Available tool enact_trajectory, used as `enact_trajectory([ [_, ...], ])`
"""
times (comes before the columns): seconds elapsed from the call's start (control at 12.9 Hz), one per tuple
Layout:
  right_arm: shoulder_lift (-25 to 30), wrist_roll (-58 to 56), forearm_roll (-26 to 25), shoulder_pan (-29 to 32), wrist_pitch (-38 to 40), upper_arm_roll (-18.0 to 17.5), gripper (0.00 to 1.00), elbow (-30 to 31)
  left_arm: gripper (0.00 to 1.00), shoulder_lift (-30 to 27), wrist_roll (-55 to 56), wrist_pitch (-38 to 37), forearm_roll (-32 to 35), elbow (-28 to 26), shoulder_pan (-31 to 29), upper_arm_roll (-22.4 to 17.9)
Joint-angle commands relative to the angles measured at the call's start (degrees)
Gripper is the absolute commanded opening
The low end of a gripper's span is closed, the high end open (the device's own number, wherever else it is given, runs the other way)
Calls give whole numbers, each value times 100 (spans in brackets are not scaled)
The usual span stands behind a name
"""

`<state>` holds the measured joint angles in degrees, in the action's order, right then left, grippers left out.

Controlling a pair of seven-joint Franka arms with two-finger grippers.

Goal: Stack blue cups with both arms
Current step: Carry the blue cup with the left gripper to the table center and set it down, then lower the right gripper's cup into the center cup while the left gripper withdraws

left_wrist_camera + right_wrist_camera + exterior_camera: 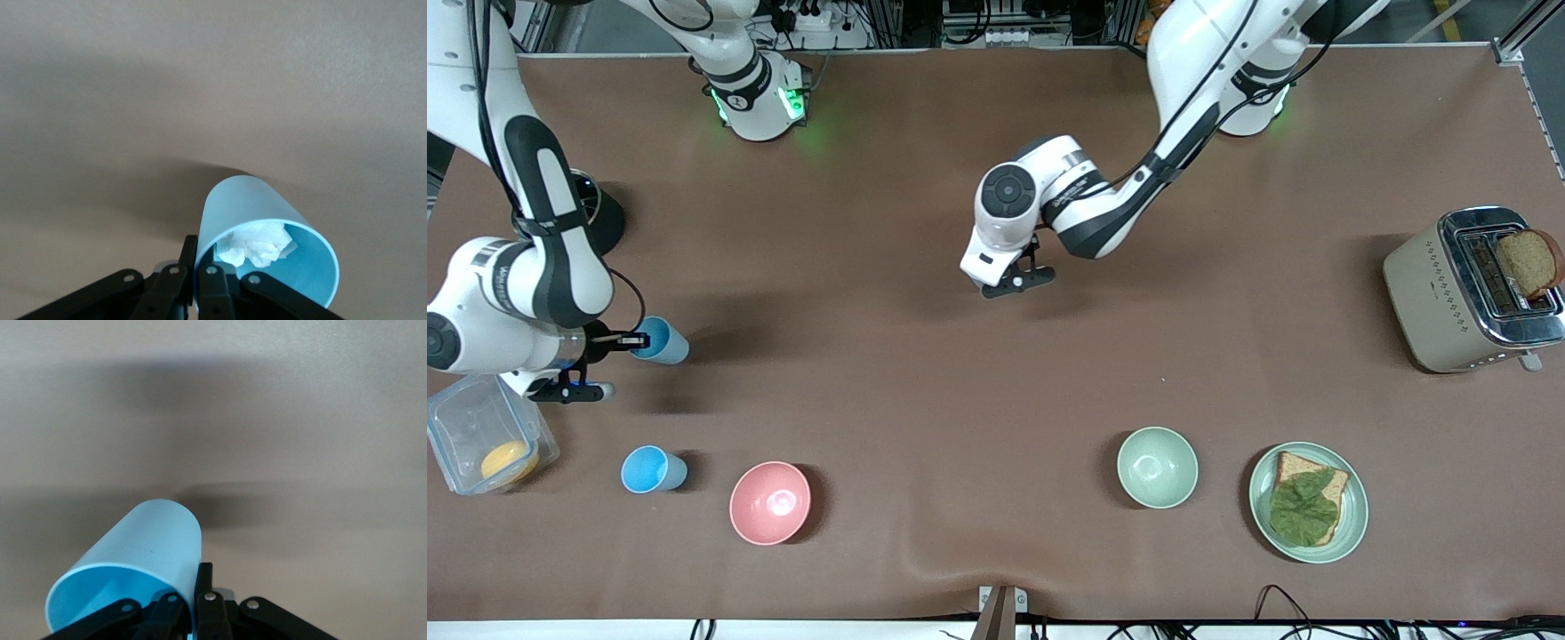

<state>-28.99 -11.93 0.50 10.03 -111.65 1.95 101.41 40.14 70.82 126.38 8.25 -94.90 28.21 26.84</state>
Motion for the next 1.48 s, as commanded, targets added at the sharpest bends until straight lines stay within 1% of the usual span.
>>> enact_trajectory([
  [0.0, 122, 233, 64, -141, 897, -28, 0, -532, 0, 178, 116, 245, 151, 183, 88, -48],
  [0.08, 174, 444, 73, -246, 1126, -46, 0, -639, 0, 179, 142, 299, 160, 174, 106, -100],
  [0.16, 288, 620, 81, -316, 1224, -72, 0, -640, 5, 161, 142, 299, 160, 183, 106, -118],
  [0.23, 376, 857, 195, -430, 1355, -124, 0, -648, 58, 144, 151, 308, 160, 191, 63, -118],
  [0.31, 429, 1190, 387, -579, 1548, -125, 0, -666, 100, 118, 143, 299, 168, 192, 45, -127],
  [0.47, 596, 1971, 556, -983, 1742, -134, 0, -666, 100, -49, 195, 256, 177, 174, -34, -127],
  [0.54, 657, 2393, 800, -1237, 1813, -134, 0, -657, 100, -285, 204, 134, 177, 157, -121, -118],
  [0.62, 675, 2780, 1168, -1423, 1814, -125, 0, -666, 100, -548, 204, -190, 168, 174, -209, -118],
  [0.7, 667, 3088, 1406, -1607, 1753, -125, 0, -666, 100, -899, 187, -506, 168, 174, -262, -118],
  [0.85, 675, 3782, 1584, -2134, 1691, -125, 0, -684, 100, -1523, 143, -991, 177, 183, -578, -118],
  [1.09, 667, 5214, 1821, -3153, 1244, -134, 0, -675, 100, -2096, -321, -1317, 186, 183, -1254, -118],
  [1.24, 632, 5787, 2242, -3803, 753, -125, 0, -666, 100, -2299, -760, -1379, 186, 183, -1746, -118],
  [1.4, 570, 6454, 2270, -4428, 269, -125, 0, -622, 100, -2457, -1497, -1484, 186, 183, -2186, -118],
])
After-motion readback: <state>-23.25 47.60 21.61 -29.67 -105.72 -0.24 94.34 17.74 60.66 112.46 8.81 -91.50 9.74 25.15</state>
